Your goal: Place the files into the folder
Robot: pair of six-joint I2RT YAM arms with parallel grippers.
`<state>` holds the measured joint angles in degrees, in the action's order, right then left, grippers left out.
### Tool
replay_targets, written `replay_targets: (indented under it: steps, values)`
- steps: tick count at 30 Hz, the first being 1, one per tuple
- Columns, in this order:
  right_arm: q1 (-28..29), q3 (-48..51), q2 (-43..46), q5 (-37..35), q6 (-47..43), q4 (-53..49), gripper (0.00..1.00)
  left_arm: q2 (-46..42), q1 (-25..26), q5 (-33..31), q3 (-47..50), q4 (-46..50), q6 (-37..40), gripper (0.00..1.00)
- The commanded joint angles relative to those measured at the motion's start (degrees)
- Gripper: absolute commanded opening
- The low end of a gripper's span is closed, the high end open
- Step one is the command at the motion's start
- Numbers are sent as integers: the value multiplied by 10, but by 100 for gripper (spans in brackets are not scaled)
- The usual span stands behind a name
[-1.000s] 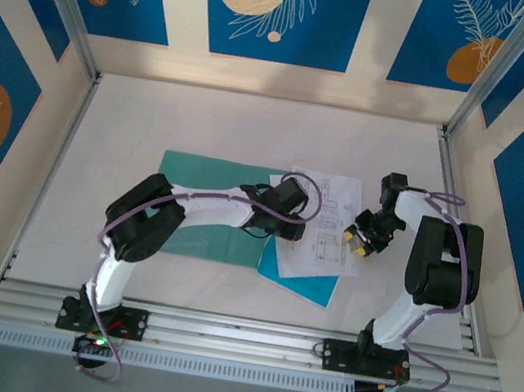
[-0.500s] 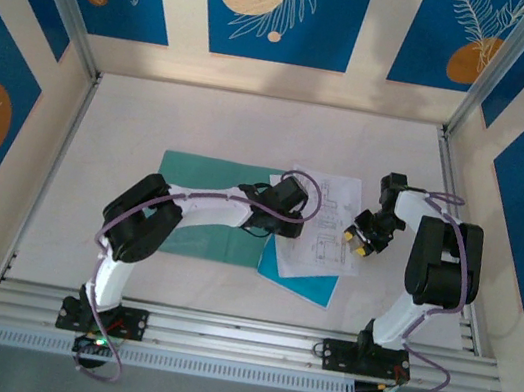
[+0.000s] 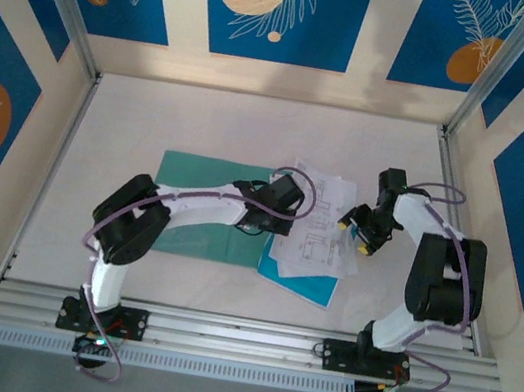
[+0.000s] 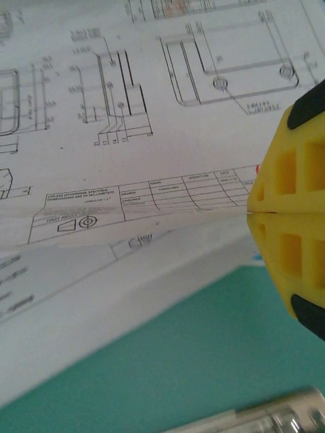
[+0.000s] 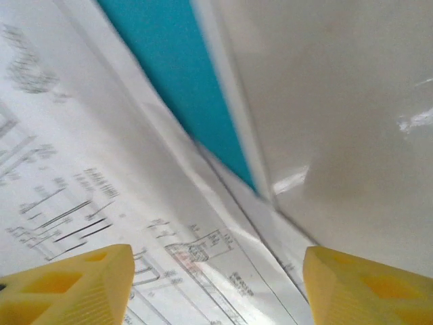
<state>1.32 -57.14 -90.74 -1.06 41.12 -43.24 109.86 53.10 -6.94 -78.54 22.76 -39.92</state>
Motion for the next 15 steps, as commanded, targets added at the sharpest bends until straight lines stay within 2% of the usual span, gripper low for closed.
replay_targets:
  steps: [1, 6, 15]
  values:
    - [13, -17, 49, 2, -5, -24, 70, -55, -13, -43, 21, 63, 16, 0]
    - [58, -35, 59, 10, 0, -35, 67, -114, -44, -53, 85, 93, 21, 0]
    - [184, -64, 18, 17, 22, -4, 63, -194, -118, -80, 163, 151, 68, 0]
